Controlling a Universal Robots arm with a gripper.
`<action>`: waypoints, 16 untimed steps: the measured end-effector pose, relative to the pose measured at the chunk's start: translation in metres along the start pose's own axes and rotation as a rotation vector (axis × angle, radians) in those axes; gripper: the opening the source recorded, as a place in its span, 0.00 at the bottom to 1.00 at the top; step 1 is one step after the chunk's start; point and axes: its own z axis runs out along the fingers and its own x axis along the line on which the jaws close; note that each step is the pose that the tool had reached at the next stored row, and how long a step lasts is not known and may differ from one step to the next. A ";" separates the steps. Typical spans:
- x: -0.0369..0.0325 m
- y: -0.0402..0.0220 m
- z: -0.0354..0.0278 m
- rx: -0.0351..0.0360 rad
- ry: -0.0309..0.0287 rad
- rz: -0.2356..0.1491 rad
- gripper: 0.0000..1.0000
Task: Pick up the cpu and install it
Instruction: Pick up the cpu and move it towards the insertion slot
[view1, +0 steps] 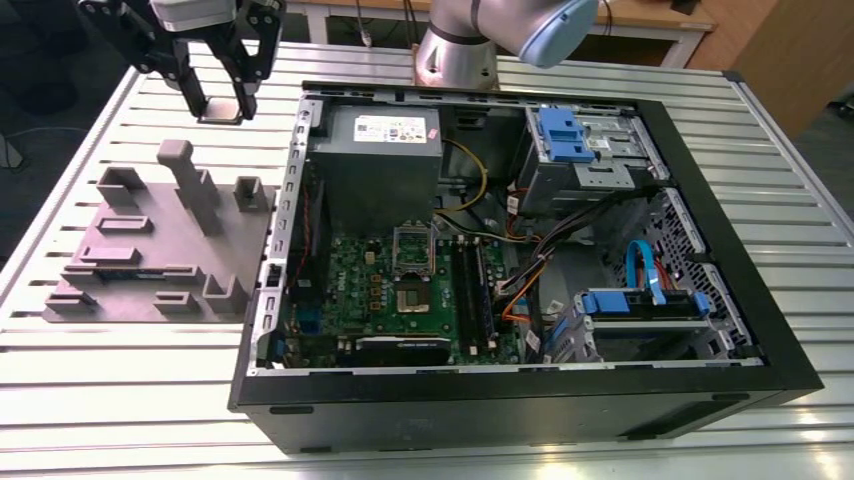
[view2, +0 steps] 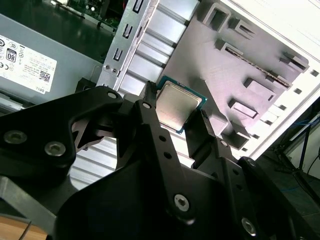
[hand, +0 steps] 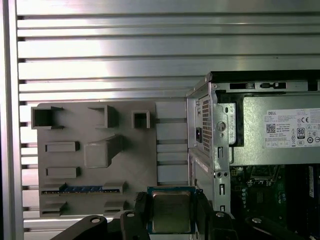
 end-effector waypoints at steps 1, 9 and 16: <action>-0.0004 0.0000 0.0000 -0.0001 0.0000 0.000 0.47; -0.0038 0.0002 0.0001 0.0000 0.0000 0.000 0.47; -0.0068 0.0003 0.0002 -0.0001 0.0000 0.000 0.47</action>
